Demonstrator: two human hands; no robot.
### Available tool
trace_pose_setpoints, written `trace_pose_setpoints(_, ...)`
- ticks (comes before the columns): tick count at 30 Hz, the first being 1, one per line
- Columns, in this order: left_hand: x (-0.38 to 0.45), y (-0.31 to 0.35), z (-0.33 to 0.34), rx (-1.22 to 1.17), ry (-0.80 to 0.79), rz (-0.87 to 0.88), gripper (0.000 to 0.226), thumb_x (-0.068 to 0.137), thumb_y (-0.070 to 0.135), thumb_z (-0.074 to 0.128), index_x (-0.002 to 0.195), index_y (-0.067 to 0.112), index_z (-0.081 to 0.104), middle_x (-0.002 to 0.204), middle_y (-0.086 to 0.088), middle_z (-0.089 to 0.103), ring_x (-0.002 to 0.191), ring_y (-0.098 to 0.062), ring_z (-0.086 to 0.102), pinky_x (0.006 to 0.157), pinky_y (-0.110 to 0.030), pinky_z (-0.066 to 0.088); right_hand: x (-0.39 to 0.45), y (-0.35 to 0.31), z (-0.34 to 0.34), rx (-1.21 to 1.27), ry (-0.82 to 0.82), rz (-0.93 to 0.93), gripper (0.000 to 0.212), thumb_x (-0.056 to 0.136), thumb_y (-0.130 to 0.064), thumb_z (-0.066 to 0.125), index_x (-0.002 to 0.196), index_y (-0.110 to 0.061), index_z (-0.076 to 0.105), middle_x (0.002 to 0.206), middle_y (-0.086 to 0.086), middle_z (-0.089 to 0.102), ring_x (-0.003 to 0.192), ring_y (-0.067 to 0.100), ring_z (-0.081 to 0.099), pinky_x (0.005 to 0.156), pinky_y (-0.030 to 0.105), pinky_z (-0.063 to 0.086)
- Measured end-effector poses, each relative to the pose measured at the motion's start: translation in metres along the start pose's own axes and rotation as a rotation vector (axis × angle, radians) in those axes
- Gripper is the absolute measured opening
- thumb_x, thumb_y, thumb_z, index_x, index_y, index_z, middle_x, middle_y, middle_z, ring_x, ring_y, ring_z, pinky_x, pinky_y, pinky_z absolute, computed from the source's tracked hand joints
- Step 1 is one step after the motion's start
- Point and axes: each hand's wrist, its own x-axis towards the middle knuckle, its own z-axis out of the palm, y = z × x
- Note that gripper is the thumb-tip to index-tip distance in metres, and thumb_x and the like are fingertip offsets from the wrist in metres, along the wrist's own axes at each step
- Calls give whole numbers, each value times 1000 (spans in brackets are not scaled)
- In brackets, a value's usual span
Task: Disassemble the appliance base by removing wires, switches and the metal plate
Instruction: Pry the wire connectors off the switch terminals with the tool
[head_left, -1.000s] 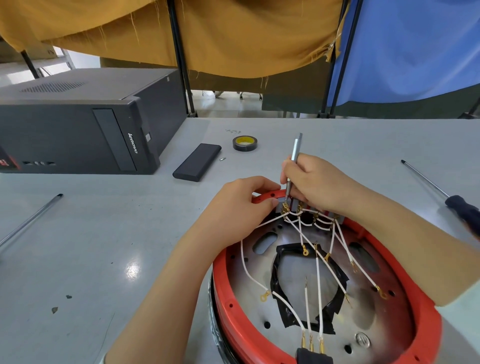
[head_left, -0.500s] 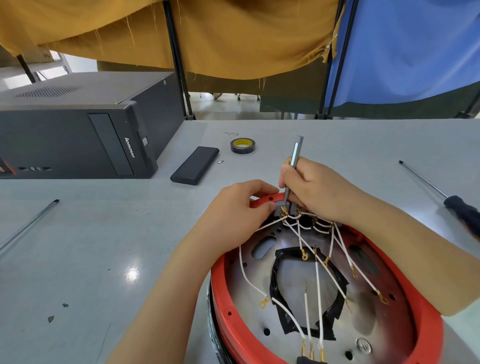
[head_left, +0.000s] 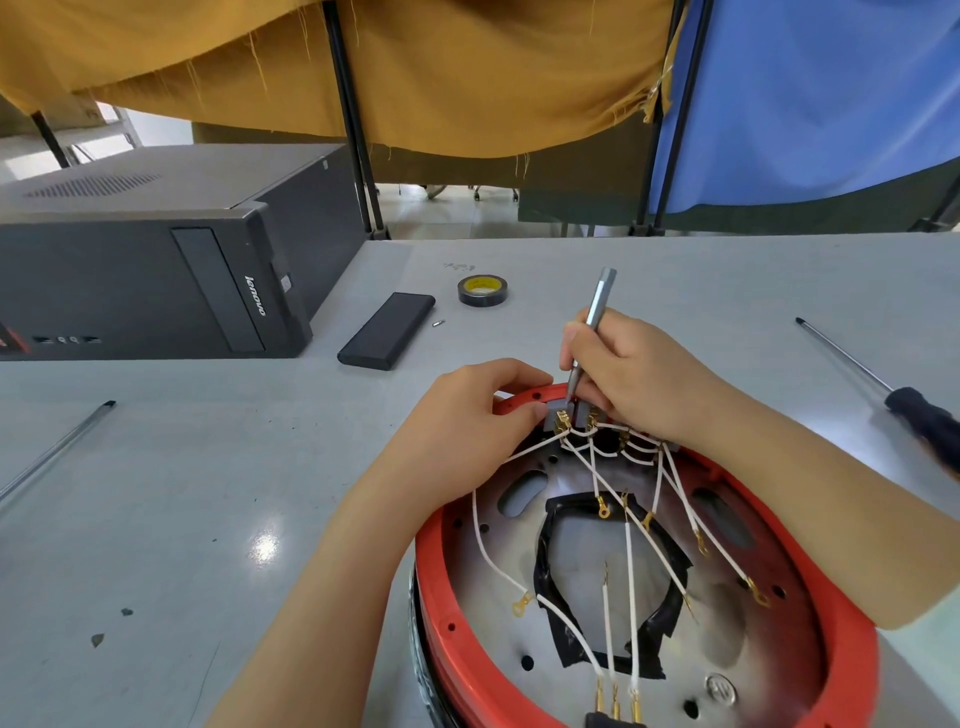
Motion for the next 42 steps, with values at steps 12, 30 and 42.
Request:
trace_pose_setpoints(12,0,-1,0,2,-4,1,25,91,26,57,113,36,64,107,23,64,93,8,59,79,-7,42,8,-4,3,-136,-34,47,33,100,-32,33,76,-22,52,54,-7,46,41,0,44,52,23,31)
trace_pose_setpoints(30,1,0,-1,12,-4,8,22,92,28,56,111,36,64,105,22,65,91,8,61,80,-11,44,4,3,0,132,53,58,31,100,-31,34,81,-16,53,42,-6,44,31,4,37,37,17,33)
trace_pose_setpoints(42,-5,5,-12,147,-15,-51,19,91,25,56,107,34,62,108,20,62,81,1,58,71,-13,41,-20,8,-10,261,53,-42,18,100,-26,36,86,-19,44,53,-1,53,35,11,40,43,27,37)
